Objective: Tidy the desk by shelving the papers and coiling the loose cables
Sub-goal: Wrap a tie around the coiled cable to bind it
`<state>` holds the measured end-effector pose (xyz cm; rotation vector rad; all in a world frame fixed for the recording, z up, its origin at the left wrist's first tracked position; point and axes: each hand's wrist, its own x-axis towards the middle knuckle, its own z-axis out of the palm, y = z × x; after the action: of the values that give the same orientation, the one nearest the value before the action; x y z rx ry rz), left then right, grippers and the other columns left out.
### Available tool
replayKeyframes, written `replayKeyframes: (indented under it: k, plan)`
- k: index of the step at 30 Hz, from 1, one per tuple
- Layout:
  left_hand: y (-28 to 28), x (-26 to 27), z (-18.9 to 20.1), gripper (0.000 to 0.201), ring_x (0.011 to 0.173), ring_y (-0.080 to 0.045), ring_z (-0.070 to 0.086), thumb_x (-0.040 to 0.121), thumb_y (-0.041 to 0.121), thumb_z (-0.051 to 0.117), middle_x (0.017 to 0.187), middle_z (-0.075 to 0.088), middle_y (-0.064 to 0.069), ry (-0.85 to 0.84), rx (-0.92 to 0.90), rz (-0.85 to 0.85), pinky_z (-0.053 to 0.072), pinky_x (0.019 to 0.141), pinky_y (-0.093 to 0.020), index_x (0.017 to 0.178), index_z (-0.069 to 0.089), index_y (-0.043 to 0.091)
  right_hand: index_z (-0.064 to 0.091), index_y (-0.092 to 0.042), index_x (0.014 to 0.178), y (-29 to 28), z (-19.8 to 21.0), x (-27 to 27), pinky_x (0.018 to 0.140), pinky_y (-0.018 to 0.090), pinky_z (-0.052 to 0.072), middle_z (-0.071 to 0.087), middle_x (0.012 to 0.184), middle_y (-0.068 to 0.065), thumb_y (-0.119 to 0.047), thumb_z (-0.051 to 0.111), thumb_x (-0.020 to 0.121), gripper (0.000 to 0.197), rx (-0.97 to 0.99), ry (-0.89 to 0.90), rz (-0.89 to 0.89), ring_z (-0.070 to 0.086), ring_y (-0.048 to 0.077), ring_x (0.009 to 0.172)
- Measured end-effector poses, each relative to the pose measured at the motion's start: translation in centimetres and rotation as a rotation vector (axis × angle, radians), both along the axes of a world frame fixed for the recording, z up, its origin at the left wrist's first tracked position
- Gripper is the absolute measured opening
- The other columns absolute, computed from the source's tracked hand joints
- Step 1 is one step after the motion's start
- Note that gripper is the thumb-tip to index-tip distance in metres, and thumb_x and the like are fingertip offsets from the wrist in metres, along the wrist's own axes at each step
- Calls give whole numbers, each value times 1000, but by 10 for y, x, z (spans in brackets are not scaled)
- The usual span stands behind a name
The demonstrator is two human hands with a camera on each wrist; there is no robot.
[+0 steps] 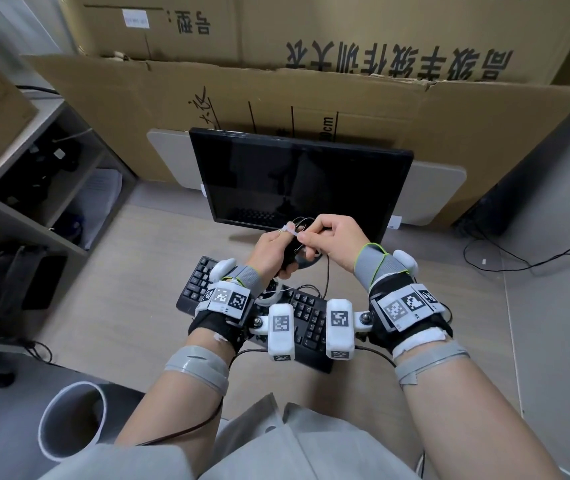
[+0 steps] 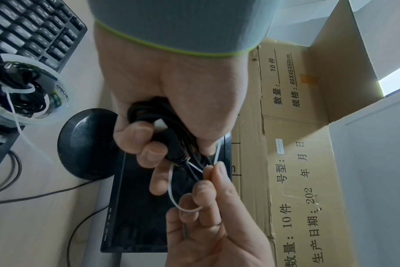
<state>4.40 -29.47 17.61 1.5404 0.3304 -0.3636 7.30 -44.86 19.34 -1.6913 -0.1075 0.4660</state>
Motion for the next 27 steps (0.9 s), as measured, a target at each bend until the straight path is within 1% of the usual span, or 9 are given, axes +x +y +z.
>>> replayKeyframes:
  k: [5, 7, 10, 14, 18, 22, 27]
  plan:
    - [0, 1, -3, 48, 48, -18, 44, 103, 47, 39, 65, 61, -5, 2, 14, 3, 25, 44, -21, 82, 62, 11, 62, -5, 79, -1, -2, 0, 67, 22, 49, 69, 65, 13, -14, 73, 86, 16, 18, -2, 7, 59, 21, 63]
    - [1, 1, -3, 48, 48, -17, 44, 103, 47, 39, 62, 62, -3, 2, 10, -3, 25, 44, -21, 81, 62, 11, 62, -7, 78, -1, -3, -1, 67, 23, 49, 69, 64, 12, -15, 74, 86, 16, 18, -1, 8, 60, 20, 63]
    - [0, 0, -2, 49, 46, -16, 44, 103, 47, 38, 59, 60, -1, -4, 7, -13, 24, 44, -22, 80, 61, 11, 63, -6, 79, -3, -4, -2, 67, 22, 49, 70, 63, 9, -15, 73, 86, 15, 19, -2, 12, 61, 19, 62]
    - [1, 1, -5, 48, 47, -18, 44, 103, 47, 40, 66, 60, -6, -9, 6, -17, 25, 44, -21, 76, 61, 12, 63, -3, 81, -3, -3, -3, 65, 20, 50, 70, 62, 8, -15, 73, 86, 16, 25, -11, 17, 61, 17, 60]
    - [1, 0, -7, 49, 47, -18, 44, 102, 48, 40, 68, 60, -8, -12, 5, -26, 25, 45, -22, 78, 60, 11, 63, -4, 81, -4, -2, -3, 64, 17, 50, 70, 61, 6, -15, 73, 86, 16, 21, -19, 21, 61, 12, 57]
    - [2, 1, -7, 48, 46, -17, 44, 102, 50, 39, 75, 59, -14, -9, -1, -20, 25, 44, -21, 79, 60, 13, 63, -5, 81, -4, -2, -4, 64, 18, 51, 70, 62, 7, -14, 73, 86, 15, 29, -16, 28, 62, 14, 59]
    - [2, -1, -6, 45, 47, -18, 43, 102, 47, 41, 72, 61, -11, -2, -5, -15, 25, 44, -21, 79, 61, 14, 64, -1, 84, -5, -1, -6, 66, 18, 52, 70, 64, 9, -14, 73, 87, 17, 33, -15, 14, 62, 18, 62]
